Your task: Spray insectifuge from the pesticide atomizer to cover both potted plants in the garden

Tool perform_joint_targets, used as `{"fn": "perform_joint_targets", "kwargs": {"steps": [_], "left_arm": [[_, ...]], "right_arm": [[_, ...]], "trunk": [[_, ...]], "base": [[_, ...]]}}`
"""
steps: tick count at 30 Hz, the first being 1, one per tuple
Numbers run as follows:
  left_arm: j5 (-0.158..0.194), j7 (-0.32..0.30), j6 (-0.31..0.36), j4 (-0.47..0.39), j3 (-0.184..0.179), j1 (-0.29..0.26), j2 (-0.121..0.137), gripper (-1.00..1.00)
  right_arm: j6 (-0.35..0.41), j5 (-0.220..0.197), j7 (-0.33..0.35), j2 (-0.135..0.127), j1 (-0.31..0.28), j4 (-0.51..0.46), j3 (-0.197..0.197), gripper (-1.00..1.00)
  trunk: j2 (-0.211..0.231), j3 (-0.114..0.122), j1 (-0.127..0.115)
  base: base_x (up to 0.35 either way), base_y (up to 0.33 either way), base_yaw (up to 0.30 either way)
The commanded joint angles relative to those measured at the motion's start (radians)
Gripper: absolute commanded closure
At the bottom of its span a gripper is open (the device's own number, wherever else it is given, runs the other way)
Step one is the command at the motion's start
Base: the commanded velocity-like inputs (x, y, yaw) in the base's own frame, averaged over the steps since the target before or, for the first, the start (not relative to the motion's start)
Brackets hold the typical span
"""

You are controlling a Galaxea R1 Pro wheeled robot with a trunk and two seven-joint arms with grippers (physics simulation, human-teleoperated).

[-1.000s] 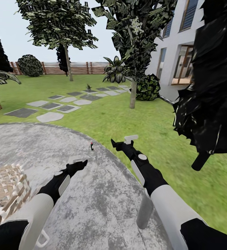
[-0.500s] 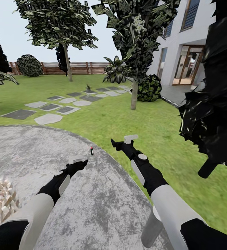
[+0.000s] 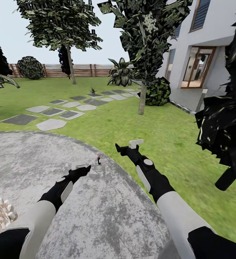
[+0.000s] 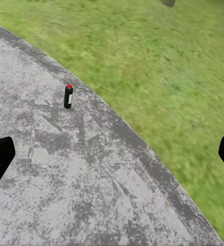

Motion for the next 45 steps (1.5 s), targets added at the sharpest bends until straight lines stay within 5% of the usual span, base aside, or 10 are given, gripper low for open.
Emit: {"fn": "perform_joint_targets", "kwargs": {"steps": [1,45], "left_arm": [[0.007,-0.007,0.000,0.001,0.004,-0.001,-0.001,-1.00],[0.007,-0.008,-0.007,0.000,0.004,0.001,-0.006,-1.00]], "right_arm": [[0.000,-0.010,0.003,0.000,-0.001,0.000,0.001,-1.00],[-0.001,-0.010,0.004,0.000,-0.001,0.000,-0.001,-1.00]], "trunk": [[0.000,-0.002,0.000],[0.000,-0.013,0.000]], "base": [[0.125,0.094,0.043],[0.101,0.037,0.037]]}}
